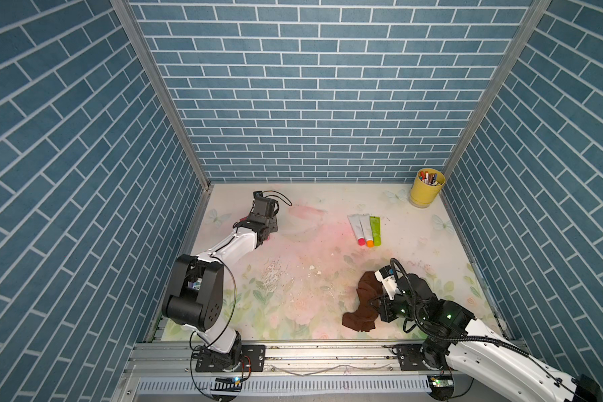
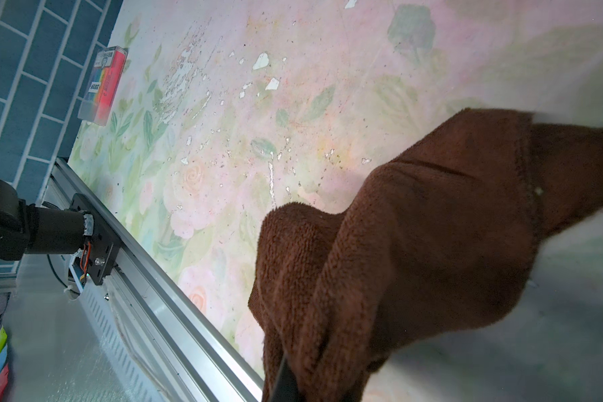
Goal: Wipe the surface of the toothpaste tube
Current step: Move the toothpaste to the center of the board.
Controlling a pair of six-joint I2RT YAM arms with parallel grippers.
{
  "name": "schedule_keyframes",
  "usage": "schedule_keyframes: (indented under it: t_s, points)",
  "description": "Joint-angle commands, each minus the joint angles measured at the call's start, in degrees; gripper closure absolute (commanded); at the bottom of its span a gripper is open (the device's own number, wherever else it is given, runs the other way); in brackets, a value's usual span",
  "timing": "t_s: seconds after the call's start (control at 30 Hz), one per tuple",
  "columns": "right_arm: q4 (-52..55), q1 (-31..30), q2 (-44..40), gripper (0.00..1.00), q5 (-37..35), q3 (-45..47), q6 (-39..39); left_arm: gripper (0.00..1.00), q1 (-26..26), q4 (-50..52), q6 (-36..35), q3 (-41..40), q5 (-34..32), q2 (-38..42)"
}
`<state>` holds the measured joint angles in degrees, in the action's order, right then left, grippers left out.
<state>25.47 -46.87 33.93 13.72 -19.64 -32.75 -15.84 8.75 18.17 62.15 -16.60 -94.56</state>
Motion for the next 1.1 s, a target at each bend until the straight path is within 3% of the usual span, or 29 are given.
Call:
schedule_keyframes:
  t_s: [0.0,0.5,1.07]
  points:
    - [0.7,-0.2,0.3,1.0,-0.2,0.3,-0.7,0.39,0.8,0.8,-1.2,2.3,0.7,-3.7]
    - [0.6,-0.2,1.1,1.0,-0.1,0.2,-0.7,0.42,4.1,3.1,-2.8,6.9,4.1,-15.3]
    - [0.5,-0.2,0.9,1.0,0.0,0.3,-0.7,0.51,3.7,1.5,-3.1,5.1,9.7,-17.0]
